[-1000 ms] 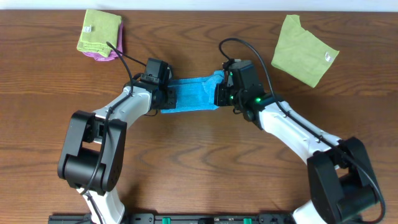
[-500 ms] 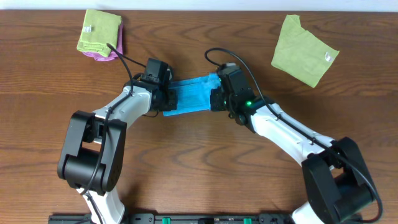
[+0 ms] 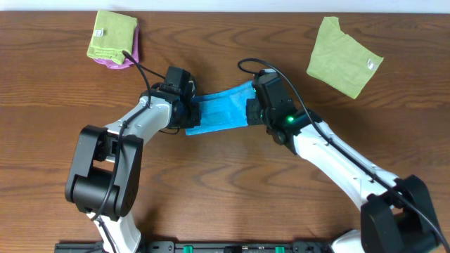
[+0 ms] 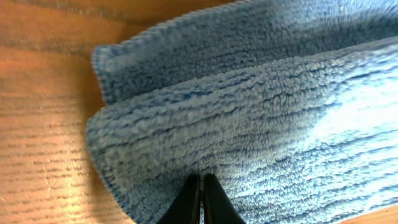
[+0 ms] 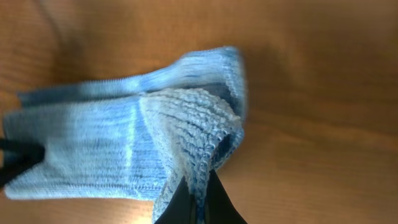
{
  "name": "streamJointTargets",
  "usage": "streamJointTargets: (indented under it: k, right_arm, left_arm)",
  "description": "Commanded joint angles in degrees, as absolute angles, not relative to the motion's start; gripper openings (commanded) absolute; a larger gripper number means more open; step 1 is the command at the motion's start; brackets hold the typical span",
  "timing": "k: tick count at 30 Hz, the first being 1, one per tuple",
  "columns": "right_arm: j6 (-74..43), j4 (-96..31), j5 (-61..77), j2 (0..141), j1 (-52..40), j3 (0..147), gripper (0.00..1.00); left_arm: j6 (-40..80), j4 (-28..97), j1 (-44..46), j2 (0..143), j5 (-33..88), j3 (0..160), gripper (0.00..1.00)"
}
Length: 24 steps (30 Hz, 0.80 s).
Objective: Fold the cloth
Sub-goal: 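Fold the right end of the strip toward the left gripper with the right gripper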
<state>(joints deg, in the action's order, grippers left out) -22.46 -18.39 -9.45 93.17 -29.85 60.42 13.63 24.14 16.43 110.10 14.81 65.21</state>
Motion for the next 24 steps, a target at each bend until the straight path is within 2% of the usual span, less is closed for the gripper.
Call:
streamJointTargets:
  k: [1,10,16,24]
  right_arm:
    - [-21.1,-18.4,-12.0,93.0,-29.2,61.2,0.02]
    - [-22.7,-21.2,-11.8,93.0,-28.6,61.2,0.02]
    - [-20.7,-18.6,-12.2,93.4,-28.1,61.2,0.02]
    - [-19.5,-15.6,-11.0,96.0,-28.5,61.2,0.01]
  left_arm:
    - [15.5,27.3,17.6,112.2,15.4,63.5,0.06]
    - [16.4,28.2,21.6,112.2,14.6,63.5,0.06]
    - [17.2,25.5,20.6,111.3,14.4,63.5,0.06]
    - [17.0,24.9,18.9,103.2,13.3,66.1,0.06]
